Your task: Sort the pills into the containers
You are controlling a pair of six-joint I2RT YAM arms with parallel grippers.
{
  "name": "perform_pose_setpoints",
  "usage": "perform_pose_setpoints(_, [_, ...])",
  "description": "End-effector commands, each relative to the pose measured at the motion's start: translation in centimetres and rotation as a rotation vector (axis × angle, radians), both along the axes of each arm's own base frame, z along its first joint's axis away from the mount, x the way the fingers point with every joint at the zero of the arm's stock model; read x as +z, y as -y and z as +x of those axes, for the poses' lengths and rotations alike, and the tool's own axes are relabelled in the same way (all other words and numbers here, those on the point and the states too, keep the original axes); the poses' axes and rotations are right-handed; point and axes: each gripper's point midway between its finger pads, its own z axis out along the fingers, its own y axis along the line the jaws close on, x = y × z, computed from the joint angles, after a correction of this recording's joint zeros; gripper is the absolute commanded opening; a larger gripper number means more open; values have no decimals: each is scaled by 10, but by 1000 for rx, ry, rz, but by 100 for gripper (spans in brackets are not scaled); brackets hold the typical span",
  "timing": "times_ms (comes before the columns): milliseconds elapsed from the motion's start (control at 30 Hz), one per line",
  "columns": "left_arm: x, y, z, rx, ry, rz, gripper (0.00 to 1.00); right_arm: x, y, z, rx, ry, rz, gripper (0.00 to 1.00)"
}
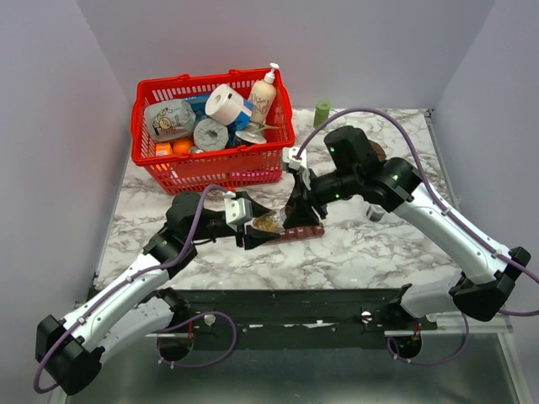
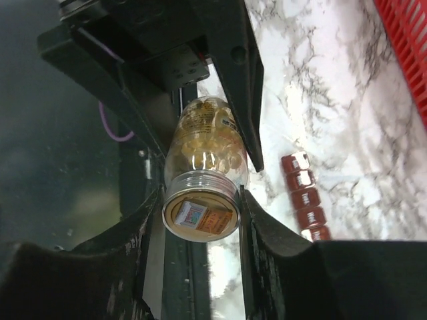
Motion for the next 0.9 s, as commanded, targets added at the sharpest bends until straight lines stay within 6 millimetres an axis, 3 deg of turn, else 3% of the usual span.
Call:
perform_pose_setpoints(0, [3, 6, -6, -70, 10, -1, 0, 42, -9, -29, 341, 310, 194, 19])
perform_pose_setpoints(100, [2, 8, -7, -91, 1, 13, 0, 40, -13, -32, 492, 579, 228, 19])
perform_pose_setpoints(333, [-5, 13, -7, -127, -27, 26, 0, 18, -13, -30, 724, 997, 181, 21])
perform_pose_setpoints(433, [-4, 14, -8, -133, -27, 20, 0, 6, -9, -27, 765, 1169, 184, 28])
perform_pose_setpoints(467, [-4, 14, -8, -132, -27, 20, 0, 12, -5, -29, 771, 1244, 196, 36])
perform_pose_setpoints(500, [-4, 14, -8, -133, -25, 20, 0, 0, -4, -29, 779, 1240, 191, 41])
perform_pose_setpoints(633, [-4, 12, -9, -130, -26, 20, 0, 9, -5, -31, 731, 1184, 206, 66])
perform_pose_setpoints(667, [-3, 12, -9, -130, -23, 19, 0, 11, -4, -30, 710, 1162, 204, 78])
perform_pose_setpoints(767, [-4, 11, -10, -122, -22, 17, 0, 19, -1, -31, 643, 1093, 208, 91])
perform_pose_setpoints(867, [-3, 9, -9, -109, -17, 14, 0, 25, 5, -36, 574, 1003, 211, 97])
